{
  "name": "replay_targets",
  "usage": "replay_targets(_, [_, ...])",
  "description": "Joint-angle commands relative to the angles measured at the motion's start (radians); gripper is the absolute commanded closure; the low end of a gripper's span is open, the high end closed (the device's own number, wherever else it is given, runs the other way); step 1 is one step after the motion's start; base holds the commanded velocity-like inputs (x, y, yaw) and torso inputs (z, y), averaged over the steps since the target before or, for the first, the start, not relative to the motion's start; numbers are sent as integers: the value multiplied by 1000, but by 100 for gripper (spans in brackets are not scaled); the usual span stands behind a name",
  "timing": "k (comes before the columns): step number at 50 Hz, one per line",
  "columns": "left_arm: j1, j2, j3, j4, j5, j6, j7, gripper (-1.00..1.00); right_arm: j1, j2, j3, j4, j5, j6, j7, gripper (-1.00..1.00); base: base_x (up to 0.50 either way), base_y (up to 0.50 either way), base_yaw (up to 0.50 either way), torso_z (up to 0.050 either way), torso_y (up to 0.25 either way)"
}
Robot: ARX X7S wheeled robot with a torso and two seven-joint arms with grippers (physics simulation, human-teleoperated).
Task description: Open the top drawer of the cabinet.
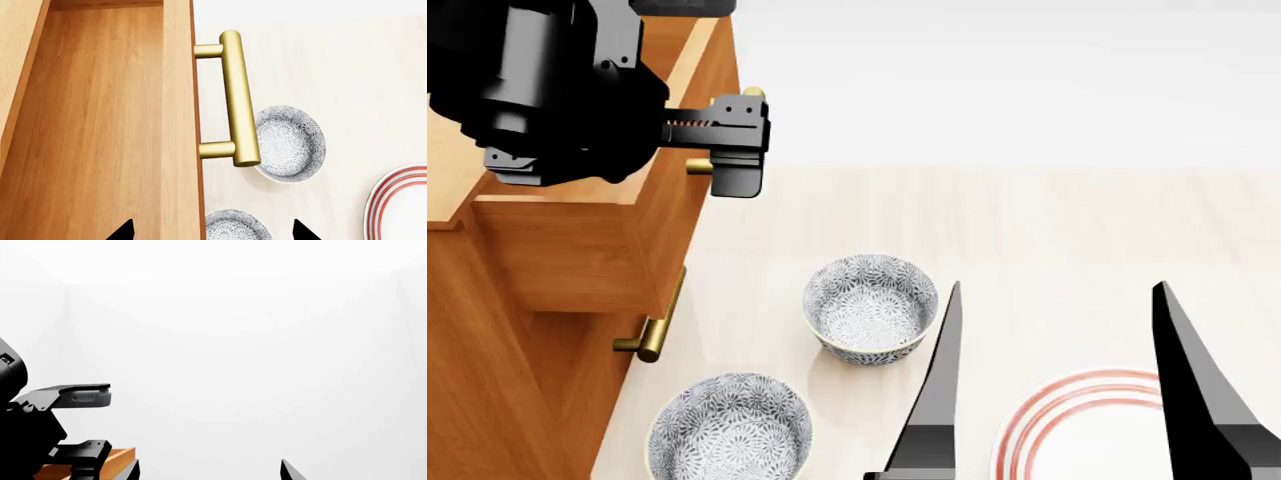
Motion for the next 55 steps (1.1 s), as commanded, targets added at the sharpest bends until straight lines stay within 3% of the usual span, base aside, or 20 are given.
replay_targets(1, [8, 26, -29, -34, 65, 57, 12, -100, 2, -17, 25, 20, -14, -14, -26, -100, 0, 0, 0, 0, 0])
replay_targets(55, [25, 26, -84, 94, 4, 77, -43, -100, 14, -2, 9, 16, -10, -14, -8, -100, 0, 0, 0, 0, 0])
